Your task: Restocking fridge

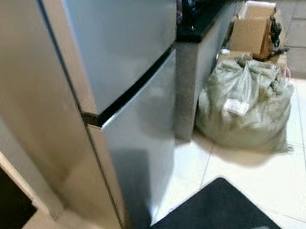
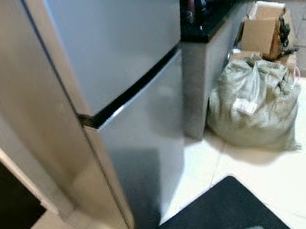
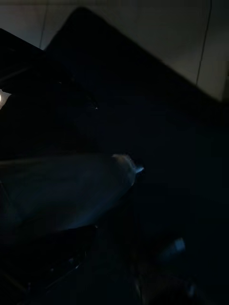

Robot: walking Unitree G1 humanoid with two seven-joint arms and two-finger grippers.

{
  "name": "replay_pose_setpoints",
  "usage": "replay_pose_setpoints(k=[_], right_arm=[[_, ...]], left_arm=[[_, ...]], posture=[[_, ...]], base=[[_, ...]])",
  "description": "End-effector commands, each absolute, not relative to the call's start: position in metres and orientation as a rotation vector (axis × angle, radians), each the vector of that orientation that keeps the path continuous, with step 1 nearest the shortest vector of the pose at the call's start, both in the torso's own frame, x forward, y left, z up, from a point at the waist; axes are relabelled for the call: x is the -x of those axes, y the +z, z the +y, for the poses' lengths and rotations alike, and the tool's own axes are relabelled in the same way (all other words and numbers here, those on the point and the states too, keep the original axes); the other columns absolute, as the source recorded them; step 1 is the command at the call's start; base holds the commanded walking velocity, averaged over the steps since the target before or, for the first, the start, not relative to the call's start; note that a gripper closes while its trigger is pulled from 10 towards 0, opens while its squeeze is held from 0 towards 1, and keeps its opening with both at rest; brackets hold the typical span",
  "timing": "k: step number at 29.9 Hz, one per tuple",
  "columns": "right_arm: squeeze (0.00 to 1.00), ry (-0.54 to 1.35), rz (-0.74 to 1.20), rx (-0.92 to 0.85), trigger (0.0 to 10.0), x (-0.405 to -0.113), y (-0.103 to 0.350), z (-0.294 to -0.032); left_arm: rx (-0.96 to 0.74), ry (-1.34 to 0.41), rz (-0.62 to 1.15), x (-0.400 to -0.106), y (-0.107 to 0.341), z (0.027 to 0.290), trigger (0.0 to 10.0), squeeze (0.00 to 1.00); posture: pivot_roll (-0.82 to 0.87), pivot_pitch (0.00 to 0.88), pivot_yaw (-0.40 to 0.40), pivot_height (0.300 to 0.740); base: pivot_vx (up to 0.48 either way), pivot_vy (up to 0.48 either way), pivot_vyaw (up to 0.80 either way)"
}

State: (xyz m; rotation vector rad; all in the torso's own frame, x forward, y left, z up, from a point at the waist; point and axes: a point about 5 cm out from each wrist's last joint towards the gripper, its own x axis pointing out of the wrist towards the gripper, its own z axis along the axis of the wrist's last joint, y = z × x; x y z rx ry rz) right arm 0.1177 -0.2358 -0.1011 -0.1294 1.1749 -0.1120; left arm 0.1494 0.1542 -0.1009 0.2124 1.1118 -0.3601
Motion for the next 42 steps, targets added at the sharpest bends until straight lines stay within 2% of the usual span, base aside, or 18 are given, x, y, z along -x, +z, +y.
replay_pose_setpoints(k=[1, 9, 10, 11, 12, 16, 23, 28, 29, 42], right_arm=[[0.0, -0.106, 1.158, 0.133, 10.0, -0.123, -0.1, -0.234], [0.0, -0.098, 1.158, 0.142, 10.0, -0.124, -0.1, -0.234], [0.0, -0.098, 1.158, 0.143, 10.0, -0.123, -0.1, -0.235], [0.0, -0.098, 1.159, 0.144, 10.0, -0.123, -0.099, -0.235], [0.0, -0.098, 1.16, 0.146, 10.0, -0.123, -0.099, -0.236], [0.0, -0.096, 1.164, 0.149, 10.0, -0.122, -0.1, -0.236], [0.0, -0.092, 1.165, 0.15, 10.0, -0.122, -0.1, -0.236], [0.0, -0.08, 1.168, 0.157, 10.0, -0.122, -0.1, -0.235], [0.0, -0.078, 1.169, 0.159, 10.0, -0.122, -0.1, -0.235], [0.0, -0.074, 1.165, 0.16, 10.0, -0.124, -0.1, -0.234]], left_arm=[[-0.205, -0.321, 1.128, -0.146, -0.102, 0.162, 10.0, 0.0], [-0.134, -0.158, 1.061, -0.16, -0.095, 0.182, 10.0, 0.0], [-0.114, -0.124, 1.025, -0.167, -0.091, 0.188, 10.0, 0.59], [-0.1, -0.103, 1.0, -0.171, -0.089, 0.191, 10.0, 0.59], [-0.08, -0.078, 0.967, -0.177, -0.085, 0.196, 10.0, 1.0], [-0.016, 0.003, 0.848, -0.194, -0.071, 0.215, 10.0, 1.0], [0.043, 0.053, 0.752, -0.202, -0.059, 0.236, 10.0, 1.0], [0.085, -0.08, 0.556, -0.231, -0.03, 0.246, 10.0, 1.0], [0.097, -0.106, 0.525, -0.237, -0.025, 0.246, 10.0, 0.02], [0.044, -0.322, 0.118, -0.3, 0.053, 0.24, 10.0, 0.0]], posture=[[-0.15, 0.0, 0.025, 0.74], [-0.15, 0.0, 0.025, 0.74], [-0.14, 0.0, 0.024, 0.74], [-0.14, 0.0, 0.024, 0.74], [-0.14, 0.0, 0.023, 0.74], [-0.13, 0.0, 0.022, 0.74], [-0.13, 0.0, 0.022, 0.74], [-0.1, 0.0, 0.012, 0.74], [-0.1, 0.0, 0.012, 0.74], [-0.1, 0.0, 0.015, 0.74]], base=[[0.0, 0.0, 0.0], [0.0, 0.0, 0.0], [0.0, 0.0, 0.0], [0.0, 0.0, 0.0], [0.0, 0.0, 0.0], [0.0, 0.0, 0.0], [0.0, 0.0, 0.0], [0.0, 0.0, 0.0], [0.0, 0.0, 0.0], [0.0, 0.0, 0.0]])
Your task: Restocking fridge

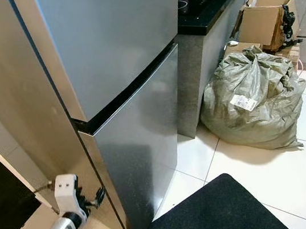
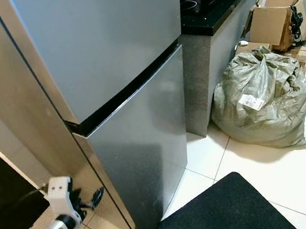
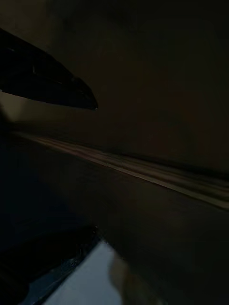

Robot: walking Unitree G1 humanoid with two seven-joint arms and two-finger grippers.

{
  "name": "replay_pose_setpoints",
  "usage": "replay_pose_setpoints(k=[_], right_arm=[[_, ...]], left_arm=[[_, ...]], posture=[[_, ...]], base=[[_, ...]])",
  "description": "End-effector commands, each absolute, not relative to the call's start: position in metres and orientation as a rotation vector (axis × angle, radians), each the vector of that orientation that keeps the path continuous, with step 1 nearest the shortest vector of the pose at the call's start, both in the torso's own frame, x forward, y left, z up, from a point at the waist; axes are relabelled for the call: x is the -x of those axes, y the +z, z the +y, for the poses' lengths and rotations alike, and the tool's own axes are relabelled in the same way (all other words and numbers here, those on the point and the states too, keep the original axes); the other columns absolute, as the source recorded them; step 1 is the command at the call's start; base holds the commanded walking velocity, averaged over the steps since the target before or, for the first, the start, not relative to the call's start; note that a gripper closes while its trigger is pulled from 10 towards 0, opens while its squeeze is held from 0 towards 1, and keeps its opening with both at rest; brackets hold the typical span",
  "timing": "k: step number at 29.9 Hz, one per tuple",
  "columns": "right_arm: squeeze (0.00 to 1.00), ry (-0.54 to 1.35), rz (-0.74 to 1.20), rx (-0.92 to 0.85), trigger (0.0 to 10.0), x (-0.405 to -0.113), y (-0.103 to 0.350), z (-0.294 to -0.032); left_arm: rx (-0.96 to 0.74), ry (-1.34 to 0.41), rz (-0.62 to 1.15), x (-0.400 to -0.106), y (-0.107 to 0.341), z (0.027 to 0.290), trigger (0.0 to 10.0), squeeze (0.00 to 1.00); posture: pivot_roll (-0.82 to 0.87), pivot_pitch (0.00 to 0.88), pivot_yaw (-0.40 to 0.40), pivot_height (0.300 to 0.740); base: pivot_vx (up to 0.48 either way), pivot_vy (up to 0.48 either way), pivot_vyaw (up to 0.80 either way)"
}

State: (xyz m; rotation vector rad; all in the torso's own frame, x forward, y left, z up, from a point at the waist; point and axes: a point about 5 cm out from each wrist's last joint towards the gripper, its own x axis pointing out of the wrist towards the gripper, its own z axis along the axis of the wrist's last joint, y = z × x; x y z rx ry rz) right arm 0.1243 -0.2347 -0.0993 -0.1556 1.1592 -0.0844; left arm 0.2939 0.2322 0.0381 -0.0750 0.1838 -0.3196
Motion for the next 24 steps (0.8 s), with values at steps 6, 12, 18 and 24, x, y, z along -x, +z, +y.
replay_pose_setpoints(k=[6, 12, 18, 24], right_arm=[[0.0, -0.078, 1.169, 0.16, 10.0, -0.122, -0.1, -0.235], [0.0, -0.082, 1.17, 0.16, 10.0, -0.121, -0.1, -0.235], [0.0, -0.084, 1.17, 0.162, 10.0, -0.12, -0.1, -0.237], [0.0, -0.083, 1.171, 0.165, 10.0, -0.12, -0.1, -0.238]], left_arm=[[0.015, -0.383, -0.018, -0.319, 0.082, 0.231, 10.0, 0.0], [0.015, -0.455, -0.089, -0.327, 0.097, 0.221, 10.0, 0.0], [0.022, -0.662, -0.132, -0.329, 0.107, 0.198, 10.0, 0.0], [0.02, -0.766, -0.128, -0.326, 0.108, 0.189, 10.0, 0.0]], posture=[[-0.1, 0.0, 0.016, 0.74], [-0.11, 0.0, 0.016, 0.74], [-0.11, 0.0, 0.015, 0.74], [-0.12, 0.0, 0.014, 0.74]], base=[[0.0, 0.0, 0.0], [0.0, 0.0, 0.0], [0.0, 0.0, 0.0], [0.0, 0.0, 0.0]])
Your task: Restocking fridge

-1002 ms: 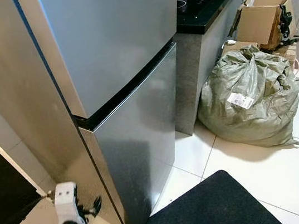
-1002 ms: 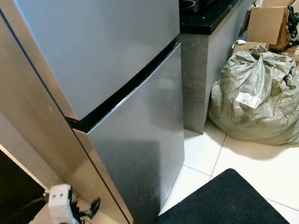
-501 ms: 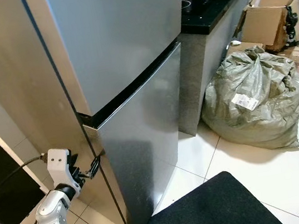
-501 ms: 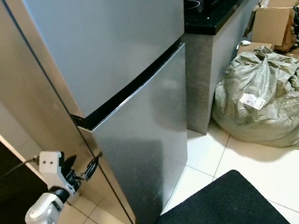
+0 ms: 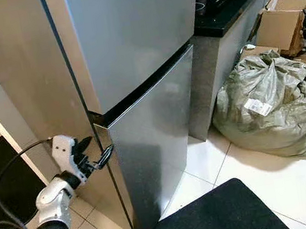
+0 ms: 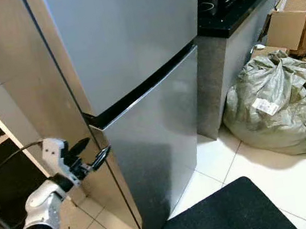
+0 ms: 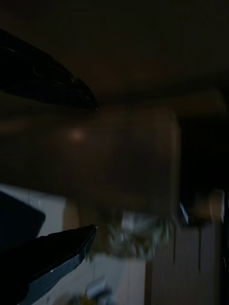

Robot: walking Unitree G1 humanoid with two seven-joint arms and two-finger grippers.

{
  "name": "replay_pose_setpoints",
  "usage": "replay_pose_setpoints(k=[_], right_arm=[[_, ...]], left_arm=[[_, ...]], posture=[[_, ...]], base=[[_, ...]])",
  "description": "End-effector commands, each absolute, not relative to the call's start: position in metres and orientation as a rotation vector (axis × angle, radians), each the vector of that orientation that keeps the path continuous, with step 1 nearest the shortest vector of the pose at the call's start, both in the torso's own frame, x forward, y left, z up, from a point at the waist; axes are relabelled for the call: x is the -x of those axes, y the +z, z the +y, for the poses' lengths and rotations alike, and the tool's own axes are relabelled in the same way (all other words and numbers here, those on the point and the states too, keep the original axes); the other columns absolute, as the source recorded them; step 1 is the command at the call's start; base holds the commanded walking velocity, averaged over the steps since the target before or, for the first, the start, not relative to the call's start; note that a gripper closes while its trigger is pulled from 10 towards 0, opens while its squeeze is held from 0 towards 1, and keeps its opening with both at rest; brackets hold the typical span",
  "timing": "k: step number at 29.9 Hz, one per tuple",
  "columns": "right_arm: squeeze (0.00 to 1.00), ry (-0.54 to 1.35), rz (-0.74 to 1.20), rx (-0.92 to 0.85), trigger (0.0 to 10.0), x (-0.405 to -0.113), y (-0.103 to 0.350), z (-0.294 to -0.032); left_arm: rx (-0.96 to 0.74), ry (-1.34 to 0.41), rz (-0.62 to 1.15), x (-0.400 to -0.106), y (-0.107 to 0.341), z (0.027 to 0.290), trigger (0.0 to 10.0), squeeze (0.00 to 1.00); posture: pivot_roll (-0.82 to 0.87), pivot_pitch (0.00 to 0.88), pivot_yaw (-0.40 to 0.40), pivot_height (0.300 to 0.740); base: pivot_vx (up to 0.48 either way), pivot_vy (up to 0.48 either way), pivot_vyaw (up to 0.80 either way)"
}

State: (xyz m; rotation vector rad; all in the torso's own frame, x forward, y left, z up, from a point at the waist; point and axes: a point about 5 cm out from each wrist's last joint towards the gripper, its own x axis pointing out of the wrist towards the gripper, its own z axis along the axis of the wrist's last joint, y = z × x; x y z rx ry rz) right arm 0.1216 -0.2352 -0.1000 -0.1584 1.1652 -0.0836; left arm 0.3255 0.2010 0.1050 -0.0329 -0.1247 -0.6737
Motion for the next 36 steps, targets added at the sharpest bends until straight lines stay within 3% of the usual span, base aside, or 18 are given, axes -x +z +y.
replay_pose_setpoints(k=[1, 11, 23, 31, 36], right_arm=[[0.0, -0.083, 1.171, 0.165, 10.0, -0.12, -0.1, -0.238], [0.0, -0.08, 1.173, 0.17, 10.0, -0.119, -0.1, -0.238], [0.0, -0.08, 1.174, 0.174, 10.0, -0.119, -0.1, -0.239], [0.0, -0.082, 1.175, 0.169, 10.0, -0.118, -0.1, -0.238], [0.0, -0.085, 1.176, 0.165, 10.0, -0.117, -0.101, -0.237]], left_arm=[[0.02, -0.766, -0.128, -0.326, 0.108, 0.189, 10.0, 0.0], [0.011, -0.818, -0.145, -0.328, 0.114, 0.177, 10.0, 0.0], [0.104, -1.177, -0.114, -0.306, 0.107, 0.119, 10.0, 0.0], [0.18, -1.298, -0.103, -0.291, 0.104, 0.087, 10.0, 0.0], [0.161, -1.277, -0.017, -0.286, 0.086, 0.089, 10.0, 0.0]], posture=[[-0.12, 0.0, 0.014, 0.74], [-0.12, 0.0, 0.015, 0.74], [-0.12, 0.0, 0.018, 0.74], [-0.13, 0.0, 0.02, 0.74], [-0.13, 0.0, 0.024, 0.74]], base=[[0.0, 0.0, 0.0], [0.0, 0.0, 0.0], [0.0, 0.0, 0.0], [0.0, 0.0, 0.0], [0.0, 0.0, 0.0]])
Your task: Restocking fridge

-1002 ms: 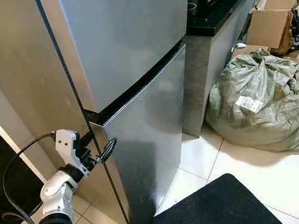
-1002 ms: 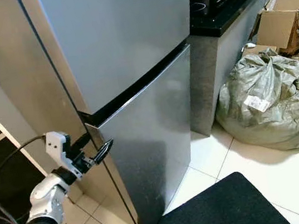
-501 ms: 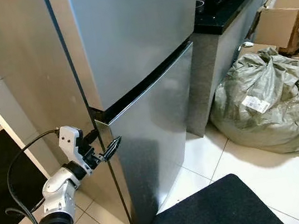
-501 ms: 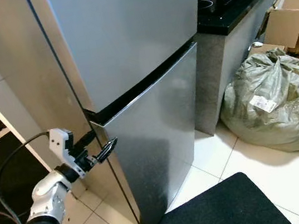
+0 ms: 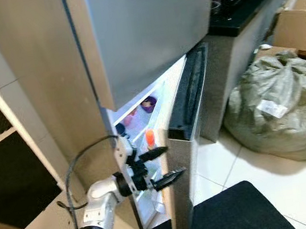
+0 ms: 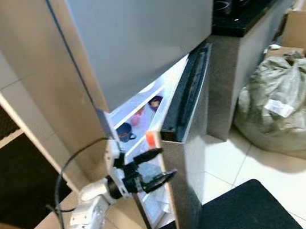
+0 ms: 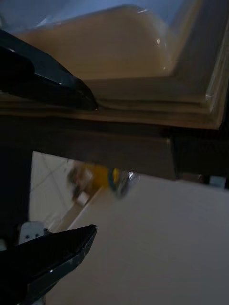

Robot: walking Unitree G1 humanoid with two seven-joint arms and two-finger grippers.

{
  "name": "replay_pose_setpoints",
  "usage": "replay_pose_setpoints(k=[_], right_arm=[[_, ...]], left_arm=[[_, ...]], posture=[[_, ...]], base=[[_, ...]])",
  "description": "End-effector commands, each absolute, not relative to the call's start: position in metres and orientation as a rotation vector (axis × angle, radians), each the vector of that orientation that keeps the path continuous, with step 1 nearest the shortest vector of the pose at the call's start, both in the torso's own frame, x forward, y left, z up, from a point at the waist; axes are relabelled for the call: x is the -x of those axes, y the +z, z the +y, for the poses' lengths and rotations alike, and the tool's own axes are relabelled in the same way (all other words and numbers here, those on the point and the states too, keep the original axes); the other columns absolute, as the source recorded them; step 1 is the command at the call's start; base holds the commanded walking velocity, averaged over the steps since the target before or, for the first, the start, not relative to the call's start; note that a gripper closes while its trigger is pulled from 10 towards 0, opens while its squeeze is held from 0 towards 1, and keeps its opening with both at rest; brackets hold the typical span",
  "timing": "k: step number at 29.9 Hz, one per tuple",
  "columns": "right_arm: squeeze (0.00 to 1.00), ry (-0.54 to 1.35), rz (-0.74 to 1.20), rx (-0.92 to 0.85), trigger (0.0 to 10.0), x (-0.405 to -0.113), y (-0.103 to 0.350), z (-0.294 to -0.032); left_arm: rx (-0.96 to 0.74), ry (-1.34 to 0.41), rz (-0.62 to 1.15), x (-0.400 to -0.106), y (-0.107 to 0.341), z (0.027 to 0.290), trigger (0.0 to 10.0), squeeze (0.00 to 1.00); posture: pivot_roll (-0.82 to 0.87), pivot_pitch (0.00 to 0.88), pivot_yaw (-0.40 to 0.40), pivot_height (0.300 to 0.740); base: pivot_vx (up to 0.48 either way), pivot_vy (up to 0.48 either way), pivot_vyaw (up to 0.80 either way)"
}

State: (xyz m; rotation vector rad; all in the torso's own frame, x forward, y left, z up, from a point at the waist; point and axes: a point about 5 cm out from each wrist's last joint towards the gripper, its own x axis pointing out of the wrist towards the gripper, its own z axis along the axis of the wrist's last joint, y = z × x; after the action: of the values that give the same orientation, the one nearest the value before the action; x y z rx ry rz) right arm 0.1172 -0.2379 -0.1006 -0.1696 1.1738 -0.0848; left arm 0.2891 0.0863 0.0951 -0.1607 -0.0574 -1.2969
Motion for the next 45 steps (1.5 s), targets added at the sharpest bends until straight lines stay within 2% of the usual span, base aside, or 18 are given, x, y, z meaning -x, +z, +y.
replay_pose_setpoints(k=[1, 4, 6, 7, 11, 12, 15, 18, 23, 24, 27, 35, 38, 45], right_arm=[[0.0, -0.085, 1.176, 0.165, 10.0, -0.117, -0.101, -0.237], [0.0, -0.083, 1.18, 0.162, 10.0, -0.115, -0.102, -0.236], [0.0, -0.083, 1.18, 0.162, 10.0, -0.115, -0.102, -0.236], [0.0, -0.082, 1.181, 0.162, 10.0, -0.115, -0.102, -0.235], [0.0, -0.079, 1.182, 0.157, 10.0, -0.115, -0.102, -0.233], [0.0, -0.079, 1.182, 0.157, 10.0, -0.115, -0.102, -0.233], [0.0, -0.079, 1.177, 0.156, 10.0, -0.116, -0.102, -0.232], [0.0, -0.078, 1.173, 0.158, 10.0, -0.118, -0.102, -0.232], [0.0, -0.045, 1.152, 0.201, 10.0, -0.123, -0.1, -0.232], [0.0, -0.045, 1.152, 0.201, 10.0, -0.123, -0.1, -0.232], [0.0, 0.008, 1.129, 0.269, 10.0, -0.128, -0.098, -0.231], [0.0, 0.077, 0.996, 0.296, 10.0, -0.157, -0.088, -0.222], [0.0, 0.111, 0.948, 0.296, 10.0, -0.167, -0.084, -0.218], [0.0, 0.331, 0.814, 0.327, 10.0, -0.193, -0.071, -0.198]], left_arm=[[0.155, -1.252, 0.014, -0.286, 0.08, 0.093, 10.0, 0.0], [0.132, -1.157, 0.152, -0.28, 0.052, 0.111, 10.0, 0.0], [0.132, -1.157, 0.152, -0.28, 0.052, 0.111, 10.0, 0.0], [0.127, -1.124, 0.205, -0.276, 0.041, 0.118, 10.0, 0.0], [0.127, -0.962, 0.435, -0.25, -0.003, 0.141, 10.0, 0.0], [0.127, -0.962, 0.435, -0.25, -0.003, 0.141, 10.0, 0.0], [0.13, -0.843, 0.596, -0.225, -0.032, 0.152, 10.0, 0.0], [0.122, -0.754, 0.67, -0.212, -0.045, 0.159, 10.0, 0.0], [0.108, -0.489, 0.832, -0.181, -0.073, 0.176, 10.0, 0.0], [0.108, -0.489, 0.832, -0.181, -0.073, 0.176, 10.0, 0.0], [0.104, -0.375, 0.946, -0.157, -0.088, 0.182, 10.0, 0.0], [0.085, -0.291, 1.069, -0.128, -0.102, 0.179, 10.0, 0.0], [0.072, -0.296, 1.07, -0.128, -0.102, 0.178, 10.0, 0.0], [0.023, -0.334, 1.063, -0.135, -0.101, 0.174, 10.0, 0.0]], posture=[[-0.13, 0.0, 0.025, 0.74], [-0.12, 0.0, 0.027, 0.74], [-0.12, 0.0, 0.027, 0.74], [-0.12, 0.0, 0.028, 0.74], [-0.12, 0.0, 0.031, 0.74], [-0.12, 0.0, 0.031, 0.74], [-0.13, 0.0, 0.033, 0.74], [-0.13, 0.0, 0.032, 0.74], [-0.12, 0.0, 0.028, 0.74], [-0.12, 0.0, 0.028, 0.74], [-0.13, 0.0, 0.028, 0.74], [-0.13, 0.0, 0.031, 0.74], [-0.13, 0.0, 0.031, 0.74], [-0.12, 0.0, 0.031, 0.74]], base=[[0.0, 0.0, 0.0], [0.0, 0.0, 0.0], [0.0, 0.0, 0.0], [0.0, 0.0, 0.0], [0.0, 0.0, 0.0], [0.0, 0.0, 0.0], [0.0, 0.0, 0.0], [0.0, 0.0, 0.0], [0.0, 0.0, 0.0], [0.0, 0.0, 0.0], [0.0, 0.0, 0.0], [0.0, 0.0, 0.0], [0.0, 0.0, 0.0], [0.0, 0.0, 0.0]])
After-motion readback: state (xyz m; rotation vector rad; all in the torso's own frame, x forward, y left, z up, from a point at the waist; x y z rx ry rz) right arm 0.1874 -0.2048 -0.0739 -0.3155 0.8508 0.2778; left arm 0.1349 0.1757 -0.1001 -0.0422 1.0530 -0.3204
